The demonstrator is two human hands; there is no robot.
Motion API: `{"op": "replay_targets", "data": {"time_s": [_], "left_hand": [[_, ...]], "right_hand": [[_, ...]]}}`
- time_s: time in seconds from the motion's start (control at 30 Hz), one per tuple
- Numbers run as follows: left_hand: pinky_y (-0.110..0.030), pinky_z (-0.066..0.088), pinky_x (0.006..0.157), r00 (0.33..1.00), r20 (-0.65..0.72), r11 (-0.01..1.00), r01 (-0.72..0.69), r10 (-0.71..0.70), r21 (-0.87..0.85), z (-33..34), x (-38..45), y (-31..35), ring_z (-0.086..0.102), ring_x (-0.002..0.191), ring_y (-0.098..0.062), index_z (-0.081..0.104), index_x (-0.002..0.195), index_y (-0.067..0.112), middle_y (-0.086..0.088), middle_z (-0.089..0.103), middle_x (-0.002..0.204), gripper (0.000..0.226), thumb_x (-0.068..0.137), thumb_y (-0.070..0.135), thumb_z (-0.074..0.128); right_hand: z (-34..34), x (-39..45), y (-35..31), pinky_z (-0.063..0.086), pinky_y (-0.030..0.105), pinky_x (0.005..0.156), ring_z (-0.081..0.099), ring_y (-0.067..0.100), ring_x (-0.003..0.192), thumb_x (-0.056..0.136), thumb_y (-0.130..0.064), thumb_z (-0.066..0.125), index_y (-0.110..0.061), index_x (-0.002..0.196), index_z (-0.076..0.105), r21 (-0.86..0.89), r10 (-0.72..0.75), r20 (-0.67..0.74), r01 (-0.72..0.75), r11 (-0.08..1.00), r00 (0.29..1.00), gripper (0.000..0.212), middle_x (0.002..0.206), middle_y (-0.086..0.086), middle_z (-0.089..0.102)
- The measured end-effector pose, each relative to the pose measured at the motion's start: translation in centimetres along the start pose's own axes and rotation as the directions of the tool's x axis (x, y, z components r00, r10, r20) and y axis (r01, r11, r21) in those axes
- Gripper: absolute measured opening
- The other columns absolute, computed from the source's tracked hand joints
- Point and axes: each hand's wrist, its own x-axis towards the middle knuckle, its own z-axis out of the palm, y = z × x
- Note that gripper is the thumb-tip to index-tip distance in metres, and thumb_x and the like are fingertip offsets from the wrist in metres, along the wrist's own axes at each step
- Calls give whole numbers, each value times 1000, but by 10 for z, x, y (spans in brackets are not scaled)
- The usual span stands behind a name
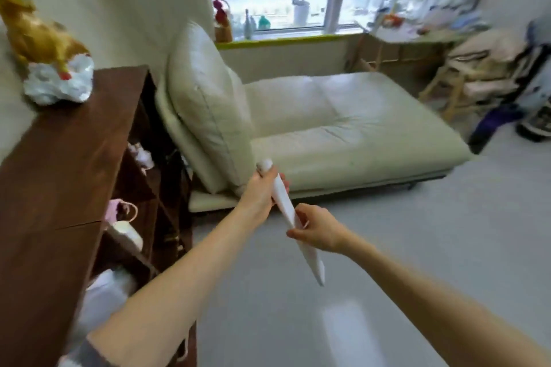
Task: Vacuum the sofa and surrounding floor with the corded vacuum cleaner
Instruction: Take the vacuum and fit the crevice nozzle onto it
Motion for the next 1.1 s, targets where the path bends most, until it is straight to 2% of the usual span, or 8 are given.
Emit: {"op": "replay_targets", "data": {"time_s": [0.1,0.2,0.33,0.43,0.53,0.7,0.87,1.1], "left_hand": [[-33,53,70,978,199,991,35,-60,126,108,-9,-51,60,74,-19,44,107,5,-9,55,85,13,101,16,47],[-33,54,74,926,355,971,49,-133,235,216,-32,-115,62,76,-17,44,114,2,-8,58,88,21,100,18,48],[-26,54,66,850,476,941,62,-224,332,353,-74,-195,62,76,-15,48,113,1,-6,59,89,22,100,18,50],[-28,52,75,779,563,922,48,-275,383,445,-99,-241,63,83,-16,49,112,2,-5,59,90,20,100,18,51],[-28,53,79,732,602,902,39,-319,430,511,-103,-274,63,90,-17,50,115,3,-4,61,94,23,99,20,52],[-28,53,76,671,642,872,13,-370,488,611,-76,-322,63,90,-17,49,118,4,-6,61,96,26,98,20,54],[-27,54,78,591,690,855,-1,-418,519,724,-27,-357,64,85,-15,47,119,7,-8,60,101,26,98,21,54],[-40,49,94,415,779,819,-124,-470,560,914,39,-368,61,90,-20,54,96,13,-7,63,93,4,97,17,55]], "right_hand": [[-48,-55,88,41,32,69,50,19,80,83,-26,73,-15,86,52,70,119,-144,-110,992,982,24,85,1,53],[-90,-125,175,38,26,71,50,16,85,87,-26,69,-13,107,56,161,269,-216,-237,958,939,27,94,0,52],[-151,-212,291,40,26,71,51,14,83,86,-27,70,-22,98,52,202,395,-298,-347,916,869,22,91,-1,54],[-201,-266,366,42,28,73,55,17,86,83,-27,72,-18,99,58,254,491,-352,-424,869,797,22,94,-1,59],[-234,-293,420,44,30,72,58,19,85,82,-23,73,-21,92,56,332,545,-380,-440,835,747,20,91,0,60],[-280,-296,502,40,22,63,57,16,82,83,-22,72,-21,90,54,411,596,-420,-442,798,684,19,89,0,61],[-348,-274,586,40,24,66,56,16,81,83,-21,71,-20,91,54,486,663,-439,-460,743,607,19,90,-1,60],[-492,-246,696,42,15,62,58,11,79,84,-20,70,-21,92,55,588,740,-461,-456,668,490,18,90,-3,62]]}}
